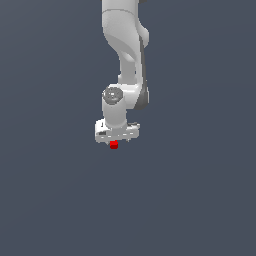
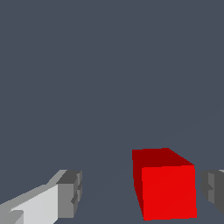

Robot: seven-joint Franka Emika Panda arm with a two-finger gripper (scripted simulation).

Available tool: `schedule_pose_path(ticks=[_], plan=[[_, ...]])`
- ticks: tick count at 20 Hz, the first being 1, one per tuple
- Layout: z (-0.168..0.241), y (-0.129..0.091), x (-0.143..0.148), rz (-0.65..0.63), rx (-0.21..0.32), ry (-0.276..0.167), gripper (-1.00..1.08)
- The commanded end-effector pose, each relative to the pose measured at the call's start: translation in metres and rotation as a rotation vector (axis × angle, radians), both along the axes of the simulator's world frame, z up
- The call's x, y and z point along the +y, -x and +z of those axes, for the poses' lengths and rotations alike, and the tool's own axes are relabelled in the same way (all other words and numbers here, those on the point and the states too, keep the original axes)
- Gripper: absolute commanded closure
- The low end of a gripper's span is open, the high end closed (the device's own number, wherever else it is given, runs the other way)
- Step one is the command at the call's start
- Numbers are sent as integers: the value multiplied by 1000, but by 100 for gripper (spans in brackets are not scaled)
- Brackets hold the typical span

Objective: Pick up the red cube and move it to a goal position.

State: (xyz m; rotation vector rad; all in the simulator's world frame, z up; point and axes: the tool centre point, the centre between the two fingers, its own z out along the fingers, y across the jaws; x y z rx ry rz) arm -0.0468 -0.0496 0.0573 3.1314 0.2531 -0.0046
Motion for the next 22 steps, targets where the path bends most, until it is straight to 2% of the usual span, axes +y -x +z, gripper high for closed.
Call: schedule_pose_path(ticks=[1,10,11,22], plan=[[-14,5,-9,19,-2,0,-92],[-37,12,-25,47,-3,-1,-92],[-37,12,-25,47,-3,-1,108],[-37,11,-25,46,-3,0,108]])
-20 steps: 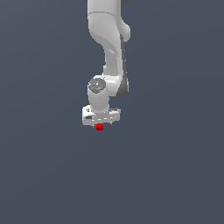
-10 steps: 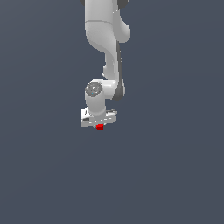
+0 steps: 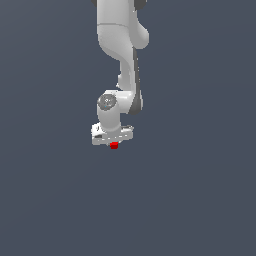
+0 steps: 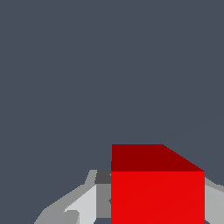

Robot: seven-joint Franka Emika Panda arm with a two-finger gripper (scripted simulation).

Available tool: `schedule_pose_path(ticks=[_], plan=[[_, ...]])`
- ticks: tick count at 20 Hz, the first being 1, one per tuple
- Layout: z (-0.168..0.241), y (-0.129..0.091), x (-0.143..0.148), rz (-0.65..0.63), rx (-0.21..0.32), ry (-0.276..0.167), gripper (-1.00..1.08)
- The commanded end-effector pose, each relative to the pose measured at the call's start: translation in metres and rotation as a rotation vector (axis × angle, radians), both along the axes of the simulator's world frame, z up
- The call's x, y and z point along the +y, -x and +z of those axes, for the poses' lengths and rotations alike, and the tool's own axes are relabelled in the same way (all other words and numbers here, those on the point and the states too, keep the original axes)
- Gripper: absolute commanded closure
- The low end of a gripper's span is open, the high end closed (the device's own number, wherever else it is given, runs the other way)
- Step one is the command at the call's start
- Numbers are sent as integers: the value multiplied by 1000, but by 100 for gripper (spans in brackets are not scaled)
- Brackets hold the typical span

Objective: Pick up the red cube and move it to a goal position.

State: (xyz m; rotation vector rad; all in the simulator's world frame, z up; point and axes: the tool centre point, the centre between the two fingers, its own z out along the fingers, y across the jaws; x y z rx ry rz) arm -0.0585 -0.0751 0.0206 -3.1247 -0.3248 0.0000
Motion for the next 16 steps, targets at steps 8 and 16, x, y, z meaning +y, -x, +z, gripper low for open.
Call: schedule_pose_path(ticks=[8,16], plan=[[16,-18,14,0,0,0,108],[48,-54,42,1,0,0,108]])
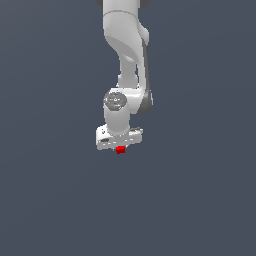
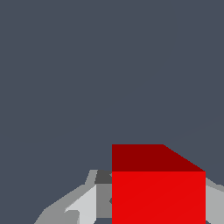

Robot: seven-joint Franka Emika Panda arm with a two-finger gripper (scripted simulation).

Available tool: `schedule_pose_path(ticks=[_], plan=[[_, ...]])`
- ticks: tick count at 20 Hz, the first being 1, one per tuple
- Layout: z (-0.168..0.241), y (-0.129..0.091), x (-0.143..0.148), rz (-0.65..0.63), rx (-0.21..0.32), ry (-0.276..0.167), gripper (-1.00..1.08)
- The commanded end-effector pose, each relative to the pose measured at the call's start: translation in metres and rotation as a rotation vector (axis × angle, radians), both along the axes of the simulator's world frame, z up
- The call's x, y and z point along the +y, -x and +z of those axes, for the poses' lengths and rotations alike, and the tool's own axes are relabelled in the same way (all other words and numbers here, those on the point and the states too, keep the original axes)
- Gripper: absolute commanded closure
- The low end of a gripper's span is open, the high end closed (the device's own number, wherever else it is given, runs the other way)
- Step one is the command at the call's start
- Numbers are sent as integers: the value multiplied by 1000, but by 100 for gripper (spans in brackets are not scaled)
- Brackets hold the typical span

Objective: Pick up the red cube and move it to a goal position.

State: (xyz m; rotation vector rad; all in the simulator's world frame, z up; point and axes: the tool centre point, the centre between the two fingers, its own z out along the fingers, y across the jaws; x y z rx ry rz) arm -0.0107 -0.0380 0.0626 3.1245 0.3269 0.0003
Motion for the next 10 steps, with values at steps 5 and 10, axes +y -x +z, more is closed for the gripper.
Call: schedule_pose_path(ticks=[5,10], plan=[[17,-20,14,-1,0,0,108],[19,-25,16,-1,0,0,108]])
